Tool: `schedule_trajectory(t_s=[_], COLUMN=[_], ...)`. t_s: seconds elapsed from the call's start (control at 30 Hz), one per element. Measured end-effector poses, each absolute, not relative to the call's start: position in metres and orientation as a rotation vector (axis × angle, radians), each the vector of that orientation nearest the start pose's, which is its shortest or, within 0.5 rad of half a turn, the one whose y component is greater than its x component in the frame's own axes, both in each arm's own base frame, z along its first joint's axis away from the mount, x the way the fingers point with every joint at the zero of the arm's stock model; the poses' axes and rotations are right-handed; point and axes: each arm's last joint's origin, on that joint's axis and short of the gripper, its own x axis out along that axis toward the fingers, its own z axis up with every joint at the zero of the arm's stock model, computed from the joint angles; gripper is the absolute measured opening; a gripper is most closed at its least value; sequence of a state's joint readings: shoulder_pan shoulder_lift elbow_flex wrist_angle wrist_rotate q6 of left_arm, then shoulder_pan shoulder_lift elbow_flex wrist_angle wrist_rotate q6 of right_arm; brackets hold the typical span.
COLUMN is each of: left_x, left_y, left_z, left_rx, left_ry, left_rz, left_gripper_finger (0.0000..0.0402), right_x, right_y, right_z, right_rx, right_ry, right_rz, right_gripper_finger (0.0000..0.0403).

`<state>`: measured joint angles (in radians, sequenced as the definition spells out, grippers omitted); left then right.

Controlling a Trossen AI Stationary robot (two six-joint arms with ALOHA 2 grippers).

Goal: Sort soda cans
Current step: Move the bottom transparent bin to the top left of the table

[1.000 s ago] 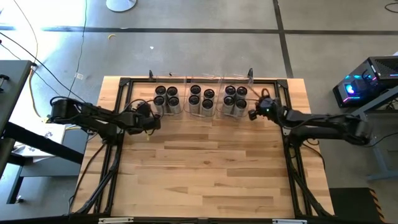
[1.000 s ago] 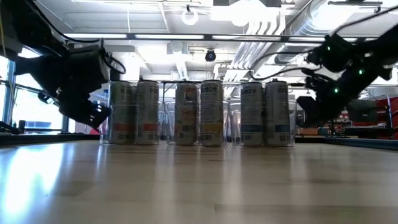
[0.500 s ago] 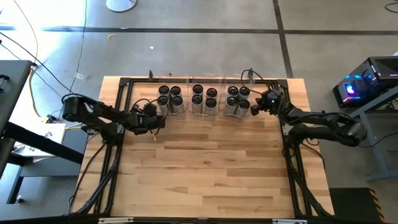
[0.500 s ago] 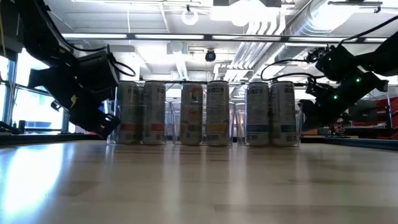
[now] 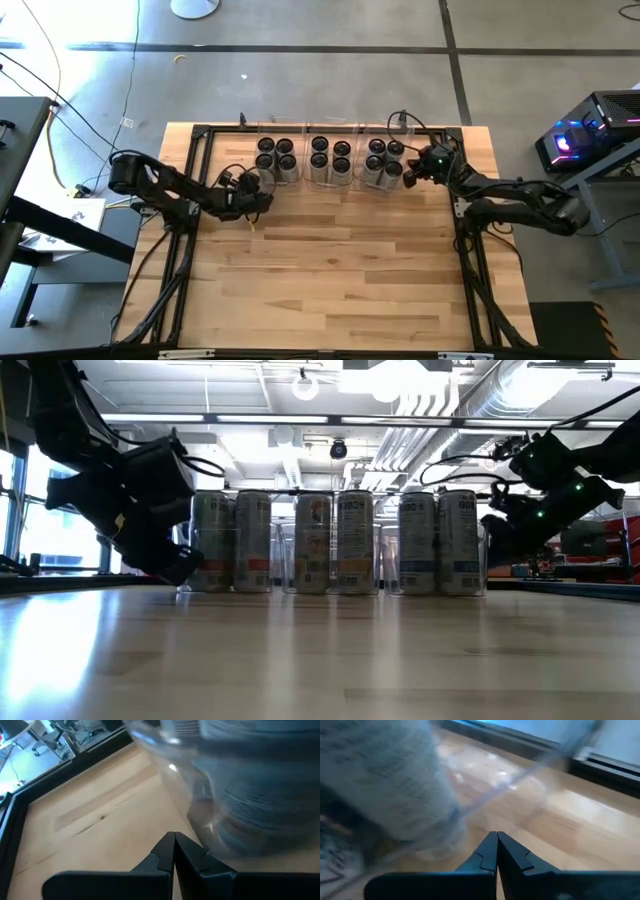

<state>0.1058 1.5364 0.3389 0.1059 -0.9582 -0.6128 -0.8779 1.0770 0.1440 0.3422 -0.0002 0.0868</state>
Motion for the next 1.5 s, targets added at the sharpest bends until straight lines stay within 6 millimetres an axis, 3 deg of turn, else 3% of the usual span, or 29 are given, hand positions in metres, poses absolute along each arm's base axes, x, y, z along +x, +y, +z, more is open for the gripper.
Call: schedule_trajectory(t_s=[0.4,0.67,0.9,1.13,1.33,1.5], left_x=[0.192,0.184,0.182,0.183,0.183,0.184], left_y=[0.038,0.029,0.026,0.026,0.026,0.026], left_z=[0.087,0.096,0.101,0.101,0.101,0.101], left_rx=[-0.025,-0.053,-0.063,-0.07,-0.077,-0.092], left_ry=[0.689,0.698,0.684,0.676,0.674,0.658], left_rz=[1.188,1.172,1.161,1.162,1.161,1.156], left_gripper_finger=[0.0,0.0,0.0,0.0,0.0,0.0], right_x=[0.11,0.104,0.102,0.112,0.112,0.12], right_y=[-0.134,-0.131,-0.139,-0.166,-0.208,-0.231], right_z=[0.12,0.132,0.167,0.21,0.201,0.184], right_rx=[0.356,0.529,0.57,0.555,0.64,0.705], right_ry=[0.479,0.357,0.442,0.431,0.528,0.546], right_rz=[-0.871,-0.977,-1.166,-1.226,-1.216,-1.15], right_gripper_finger=[0.0,0.0,0.0,0.0,0.0,0.0])
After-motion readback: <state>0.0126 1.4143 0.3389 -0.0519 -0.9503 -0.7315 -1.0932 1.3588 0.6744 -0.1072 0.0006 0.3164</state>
